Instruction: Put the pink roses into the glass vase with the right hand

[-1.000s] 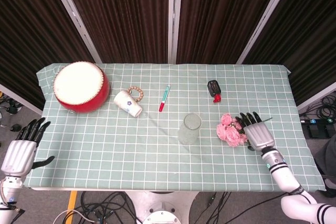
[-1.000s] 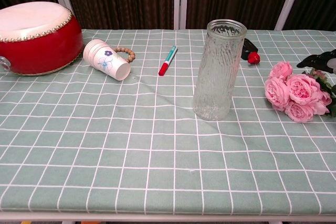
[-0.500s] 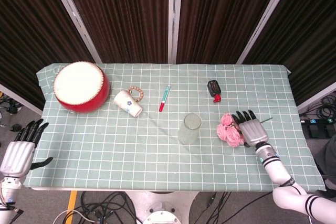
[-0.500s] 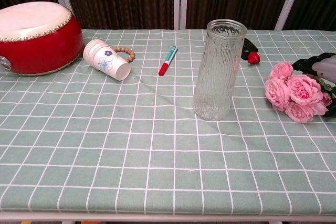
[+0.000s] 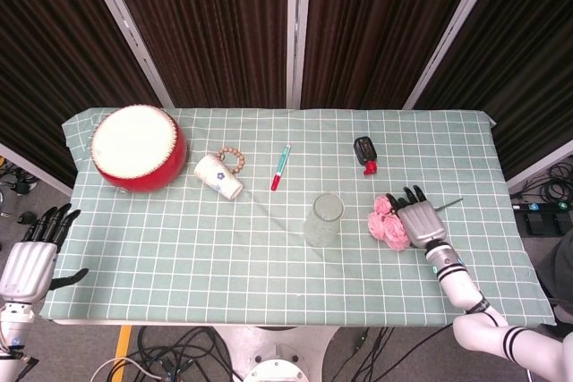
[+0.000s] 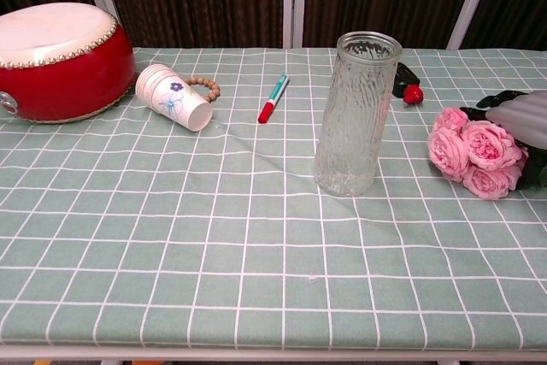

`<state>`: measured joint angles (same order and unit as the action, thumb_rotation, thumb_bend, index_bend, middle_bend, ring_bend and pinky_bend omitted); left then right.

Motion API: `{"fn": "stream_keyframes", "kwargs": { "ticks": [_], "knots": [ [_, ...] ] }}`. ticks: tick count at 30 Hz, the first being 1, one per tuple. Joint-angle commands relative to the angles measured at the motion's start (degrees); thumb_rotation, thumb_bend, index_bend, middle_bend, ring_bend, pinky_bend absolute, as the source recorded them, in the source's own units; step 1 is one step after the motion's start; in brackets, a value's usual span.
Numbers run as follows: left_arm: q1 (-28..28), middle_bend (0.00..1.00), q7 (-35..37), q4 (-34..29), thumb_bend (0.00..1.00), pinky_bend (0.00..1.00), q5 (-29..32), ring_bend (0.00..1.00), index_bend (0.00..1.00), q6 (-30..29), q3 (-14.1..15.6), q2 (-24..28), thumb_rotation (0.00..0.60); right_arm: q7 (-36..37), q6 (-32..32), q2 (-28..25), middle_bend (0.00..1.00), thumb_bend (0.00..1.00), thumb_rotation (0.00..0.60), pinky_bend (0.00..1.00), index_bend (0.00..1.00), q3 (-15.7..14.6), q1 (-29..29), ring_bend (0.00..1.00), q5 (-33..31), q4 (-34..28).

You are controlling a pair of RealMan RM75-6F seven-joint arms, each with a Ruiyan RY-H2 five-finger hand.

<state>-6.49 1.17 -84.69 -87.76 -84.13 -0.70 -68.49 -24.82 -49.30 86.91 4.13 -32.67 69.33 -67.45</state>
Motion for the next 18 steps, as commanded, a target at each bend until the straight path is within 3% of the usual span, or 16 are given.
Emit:
{"fn": "stream_keyframes", "kwargs": {
  "ticks": [1,5,18],
  "knots": [
    [0.0,0.02,0.1,0.2,0.02,0.17,0.1,0.0,0.09,0.2,0.1,-0.1,0.6,0.6,-0.4,0.5,0.38,0.07,0.6,0.0,0.03,-0.2,0.1,0.0,0.4,0.8],
    [0.0,0.02,0.1,0.2,0.02,0.17,0.1,0.0,0.09,0.2,0.0,-0.1,0.6,2.0,-1.7,0.7,0.49,0.09,0.6,0.0,0.09,-0.1,0.3,0.04,1.3,1.3],
    [-0.2,0.02,-0.4,-0.5,0.02,0.17,0.0,0.0,0.09,0.5,-0.1,0.0,0.6,8.0,-6.0,-1.6,0.61,0.15,0.6,0.0,0.2,0.4,2.0,0.15,3.8,-0.4]
  ]
}}
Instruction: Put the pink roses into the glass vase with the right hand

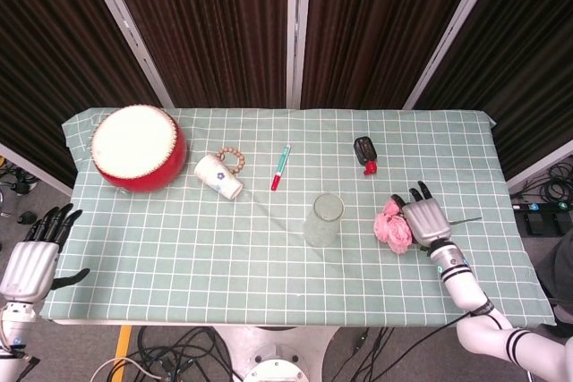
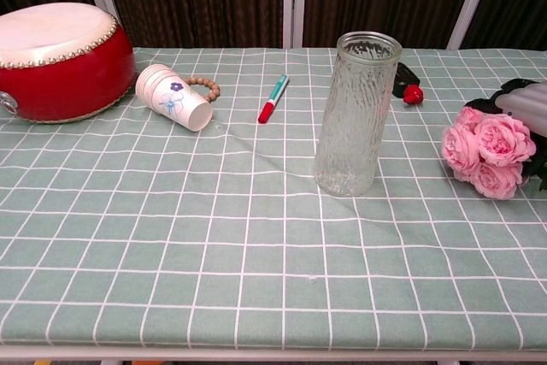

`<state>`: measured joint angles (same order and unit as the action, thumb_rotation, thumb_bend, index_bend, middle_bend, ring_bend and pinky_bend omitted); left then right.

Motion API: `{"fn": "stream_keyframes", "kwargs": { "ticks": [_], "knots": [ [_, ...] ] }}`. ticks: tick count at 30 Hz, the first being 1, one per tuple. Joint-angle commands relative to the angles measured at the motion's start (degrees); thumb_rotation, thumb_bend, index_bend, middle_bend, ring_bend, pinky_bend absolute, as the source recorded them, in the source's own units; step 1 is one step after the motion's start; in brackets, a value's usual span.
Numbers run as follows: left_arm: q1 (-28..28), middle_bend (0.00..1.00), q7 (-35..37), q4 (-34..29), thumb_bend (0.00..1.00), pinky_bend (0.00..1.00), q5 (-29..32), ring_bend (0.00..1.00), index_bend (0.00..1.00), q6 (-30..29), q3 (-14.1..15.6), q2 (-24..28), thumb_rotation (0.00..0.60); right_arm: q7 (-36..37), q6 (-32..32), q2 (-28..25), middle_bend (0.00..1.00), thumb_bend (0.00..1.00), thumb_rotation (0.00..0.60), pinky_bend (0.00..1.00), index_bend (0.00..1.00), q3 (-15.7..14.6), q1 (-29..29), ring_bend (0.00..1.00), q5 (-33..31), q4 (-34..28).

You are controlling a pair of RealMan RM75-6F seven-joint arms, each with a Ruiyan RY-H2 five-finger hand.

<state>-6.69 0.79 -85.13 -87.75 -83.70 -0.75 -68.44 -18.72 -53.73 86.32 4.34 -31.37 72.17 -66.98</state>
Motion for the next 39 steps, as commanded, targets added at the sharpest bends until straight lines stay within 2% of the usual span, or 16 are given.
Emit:
{"fn": "stream_keyframes", "kwargs": {
  "ticks": [1,6,10,20,24,28,33,36,39],
  "knots": [
    [-0.1,0.02,-0.2,-0.1,0.02,0.17,-0.1,0.0,0.09,0.0,0.0,0.0,0.6,3.0,-2.1,-1.4,0.62,0.16,0.6,0.0,0.21,0.4,0.9,0.15,1.3,-1.4],
    [-0.2,0.02,-0.9,-0.7,0.02,0.17,-0.3,0.0,0.09,0.0,-0.1,0.0,0.6,11.5,-5.9,-5.3,0.64,0.16,0.6,0.0,0.29,2.1,2.4,0.2,3.1,-5.9],
    [-0.4,0.02,-1.6,-1.2,0.02,0.17,-0.3,0.0,0.09,0.3,0.0,0.1,0.6,15.6,-8.1,-9.7,0.66,0.16,0.6,0.0,0.32,4.2,2.7,0.24,4.0,-10.6],
    [-0.4,0.02,-2.3,-1.3,0.02,0.17,-0.2,0.0,0.09,0.5,0.1,-0.4,0.6,26.3,-12.9,-23.7,0.66,0.15,0.6,0.0,0.35,13.7,1.9,0.24,4.2,-32.7],
    [-0.3,0.02,-2.1,-1.2,0.02,0.17,-0.2,0.0,0.09,0.3,0.0,-0.3,0.6,30.5,-13.1,-26.7,0.66,0.15,0.6,0.0,0.35,17.2,1.1,0.24,2.8,-39.8],
    [-0.2,0.02,-1.7,-1.0,0.02,0.17,-0.2,0.0,0.09,0.0,0.0,-0.4,0.6,33.2,-14.8,-26.1,0.66,0.15,0.6,0.0,0.35,20.0,0.1,0.24,1.5,-44.2],
    [0.0,0.02,-1.4,-0.3,0.02,0.17,-0.3,0.0,0.09,-0.3,0.1,-0.7,0.6,37.8,-18.9,-21.1,0.66,0.13,0.6,0.0,0.35,22.0,-0.6,0.24,0.7,-47.9],
    [0.0,0.02,-1.0,-0.1,0.02,0.17,-0.2,0.0,0.09,-0.3,0.0,-0.7,0.6,42.8,-18.9,-19.1,0.66,0.13,0.6,0.0,0.35,21.9,-0.1,0.24,-1.7,-51.3],
    [0.0,0.02,-0.9,0.1,0.02,0.17,-0.2,0.0,0.09,-0.1,0.1,-0.7,0.6,47.0,-17.1,-19.3,0.66,0.13,0.6,0.0,0.35,21.2,0.7,0.24,-3.1,-53.8]
  ]
}}
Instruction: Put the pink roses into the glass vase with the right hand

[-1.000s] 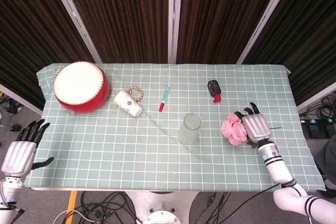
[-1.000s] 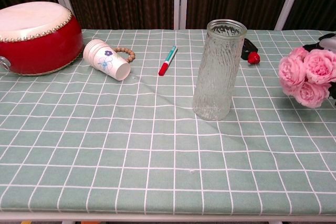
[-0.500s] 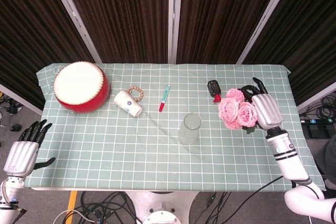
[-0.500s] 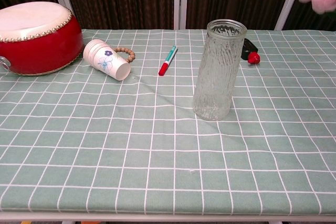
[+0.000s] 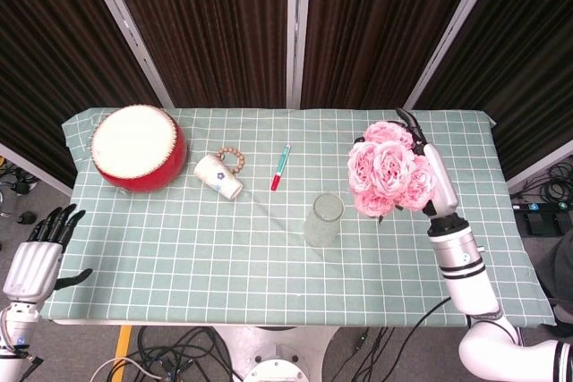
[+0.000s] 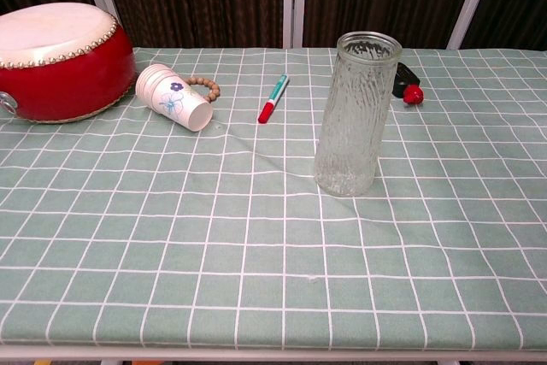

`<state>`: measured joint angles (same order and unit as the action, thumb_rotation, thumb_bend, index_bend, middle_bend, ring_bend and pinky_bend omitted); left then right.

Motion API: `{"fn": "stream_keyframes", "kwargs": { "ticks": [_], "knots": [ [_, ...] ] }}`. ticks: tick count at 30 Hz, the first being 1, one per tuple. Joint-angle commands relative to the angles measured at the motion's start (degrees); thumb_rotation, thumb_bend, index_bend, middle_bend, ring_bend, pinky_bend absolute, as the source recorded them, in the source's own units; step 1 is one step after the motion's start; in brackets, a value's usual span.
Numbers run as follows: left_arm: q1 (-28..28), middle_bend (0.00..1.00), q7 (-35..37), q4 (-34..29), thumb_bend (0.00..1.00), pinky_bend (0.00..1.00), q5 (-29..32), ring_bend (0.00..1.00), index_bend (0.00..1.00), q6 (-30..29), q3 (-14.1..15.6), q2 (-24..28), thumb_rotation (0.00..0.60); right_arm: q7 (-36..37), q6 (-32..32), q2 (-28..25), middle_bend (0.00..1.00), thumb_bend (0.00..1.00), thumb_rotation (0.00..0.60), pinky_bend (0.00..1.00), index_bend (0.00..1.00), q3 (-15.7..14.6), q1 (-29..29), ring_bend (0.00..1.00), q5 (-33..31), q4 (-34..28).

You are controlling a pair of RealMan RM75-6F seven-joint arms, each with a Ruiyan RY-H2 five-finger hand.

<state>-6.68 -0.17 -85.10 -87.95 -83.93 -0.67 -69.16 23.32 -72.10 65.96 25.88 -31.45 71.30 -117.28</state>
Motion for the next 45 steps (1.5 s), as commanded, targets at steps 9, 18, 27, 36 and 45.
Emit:
{"fn": "stream_keyframes", "kwargs": {
  "ticks": [9,18,27,36,45],
  "knots": [
    [-0.2,0.02,-1.2,0.5,0.02,0.17,0.3,0.0,0.09,0.5,0.0,-0.3,0.6,10.6,2.7,0.7,0.66,0.13,0.6,0.0,0.36,-0.3,1.9,0.24,-3.8,-6.9],
    [-0.2,0.02,-0.4,0.7,0.02,0.17,0.8,0.0,0.09,1.0,0.0,-0.1,0.6,8.8,2.6,3.1,0.66,0.13,0.6,0.0,0.36,-0.1,1.0,0.24,-6.0,-4.7],
    [-0.1,0.02,0.6,1.3,0.02,0.17,1.3,0.0,0.09,1.4,0.0,-0.2,0.6,11.8,7.4,6.1,0.66,0.13,0.6,0.0,0.36,-1.0,-0.1,0.24,-10.1,1.5],
    [0.3,0.02,1.3,1.9,0.02,0.17,1.4,0.0,0.09,1.2,0.1,-0.2,0.6,13.6,10.6,9.0,0.64,0.12,0.6,0.0,0.33,-4.3,-0.3,0.2,-5.1,9.0],
    [0.4,0.02,1.6,2.4,0.02,0.17,1.5,0.0,0.09,1.2,0.1,-0.3,0.6,17.1,13.2,9.8,0.48,0.06,0.6,0.0,0.15,-7.0,-0.5,0.08,1.3,14.2]
  ]
}}
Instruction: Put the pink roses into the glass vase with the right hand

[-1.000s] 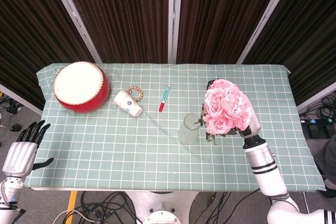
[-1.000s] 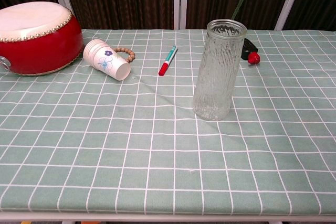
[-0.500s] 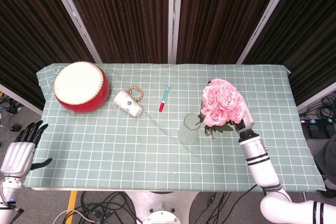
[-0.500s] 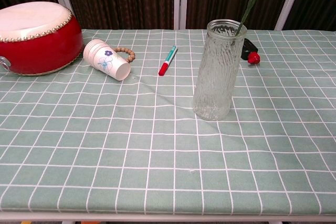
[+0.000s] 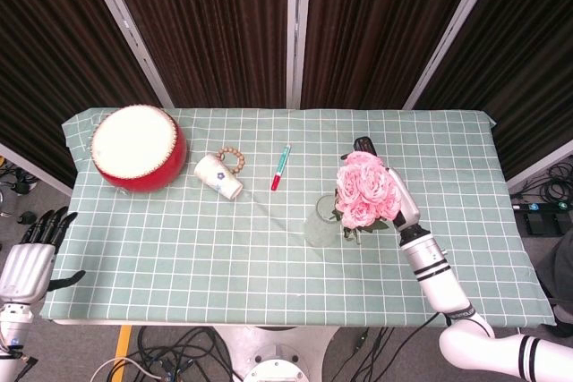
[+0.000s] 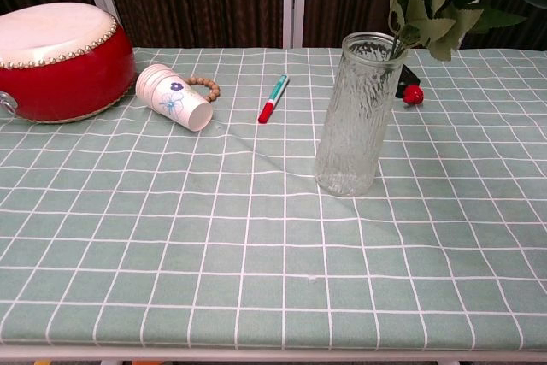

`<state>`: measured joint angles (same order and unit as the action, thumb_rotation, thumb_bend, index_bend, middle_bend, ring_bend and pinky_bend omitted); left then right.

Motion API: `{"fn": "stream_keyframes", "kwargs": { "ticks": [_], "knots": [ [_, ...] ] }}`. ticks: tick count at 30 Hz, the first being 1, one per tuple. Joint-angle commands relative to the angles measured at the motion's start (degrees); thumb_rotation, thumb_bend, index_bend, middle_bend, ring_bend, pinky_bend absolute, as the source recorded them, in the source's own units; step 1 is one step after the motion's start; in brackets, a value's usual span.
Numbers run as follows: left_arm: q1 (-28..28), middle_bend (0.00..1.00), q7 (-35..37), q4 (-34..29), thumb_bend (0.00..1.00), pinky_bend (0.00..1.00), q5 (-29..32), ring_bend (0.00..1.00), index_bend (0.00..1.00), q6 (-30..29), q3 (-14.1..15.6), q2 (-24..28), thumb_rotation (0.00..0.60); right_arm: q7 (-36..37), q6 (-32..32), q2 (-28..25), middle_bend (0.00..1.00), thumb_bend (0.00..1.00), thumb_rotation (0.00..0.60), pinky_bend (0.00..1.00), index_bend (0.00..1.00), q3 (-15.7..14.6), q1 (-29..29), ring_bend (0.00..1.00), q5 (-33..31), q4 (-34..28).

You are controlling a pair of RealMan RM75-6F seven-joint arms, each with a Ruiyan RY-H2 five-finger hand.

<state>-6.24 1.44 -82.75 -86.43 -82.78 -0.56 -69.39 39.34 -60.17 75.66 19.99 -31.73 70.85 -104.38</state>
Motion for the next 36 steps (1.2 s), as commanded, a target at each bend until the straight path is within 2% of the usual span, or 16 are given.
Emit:
{"fn": "stream_keyframes", "kwargs": {
  "ticks": [1,4,7,16,22,27,31,33,34,36],
  "knots": [
    [0.0,0.02,0.0,0.1,0.02,0.17,0.0,0.0,0.09,0.0,0.0,-0.1,0.6,1.5,1.8,0.1,0.42,0.04,0.6,0.0,0.11,-1.4,-0.4,0.05,2.2,1.8],
    [0.0,0.02,0.0,0.1,0.02,0.17,0.0,0.0,0.09,-0.1,0.0,-0.1,0.6,2.9,2.5,0.5,0.25,0.0,0.6,0.0,0.01,-2.0,-0.6,0.0,3.2,3.0],
    [0.1,0.02,0.0,0.2,0.02,0.17,0.0,0.0,0.09,-0.1,-0.1,0.0,0.6,3.8,2.8,1.1,0.16,0.0,0.6,0.0,0.0,-2.2,-0.8,0.0,3.4,3.9],
    [0.2,0.02,0.5,0.5,0.02,0.17,0.1,0.0,0.09,-0.1,0.0,-0.1,0.6,3.7,1.8,0.6,0.08,0.0,0.6,0.0,0.0,-2.6,-0.3,0.0,4.6,4.0],
    [0.1,0.02,0.5,0.4,0.02,0.17,-0.1,0.0,0.09,-0.2,-0.1,-0.1,0.6,5.5,1.7,-2.3,0.0,0.0,0.6,0.0,0.0,-3.8,1.4,0.0,4.9,4.5],
    [-0.1,0.02,0.0,-0.2,0.02,0.17,-0.3,0.0,0.09,-0.2,-0.3,0.1,0.6,6.6,0.0,-5.7,0.0,0.0,0.6,0.0,0.0,-5.4,4.2,0.0,6.2,5.5],
    [-0.2,0.02,-0.7,-0.7,0.02,0.17,-0.4,0.0,0.09,-0.1,-0.2,0.1,0.6,2.5,-4.7,-7.8,0.0,0.0,0.6,0.0,0.0,-7.5,7.2,0.0,9.4,6.7],
    [-0.3,0.02,-1.1,-1.1,0.02,0.17,-0.5,0.0,0.09,-0.1,-0.3,0.0,0.6,-2.4,-8.7,-8.5,0.0,0.0,0.6,0.0,0.0,-8.8,9.2,0.0,11.8,7.9],
    [-0.4,0.02,-1.2,-1.3,0.02,0.17,-0.6,0.0,0.09,-0.1,-0.3,0.0,0.6,-5.2,-10.8,-8.5,0.0,0.0,0.6,0.0,0.0,-9.4,10.2,0.0,12.8,8.7],
    [-0.5,0.02,-1.6,-1.8,0.02,0.17,-0.7,0.0,0.09,-0.2,-0.4,0.1,0.6,-15.4,-15.7,-8.0,0.01,0.01,0.6,0.0,0.0,-10.5,13.0,0.0,12.9,10.2]
  ]
}}
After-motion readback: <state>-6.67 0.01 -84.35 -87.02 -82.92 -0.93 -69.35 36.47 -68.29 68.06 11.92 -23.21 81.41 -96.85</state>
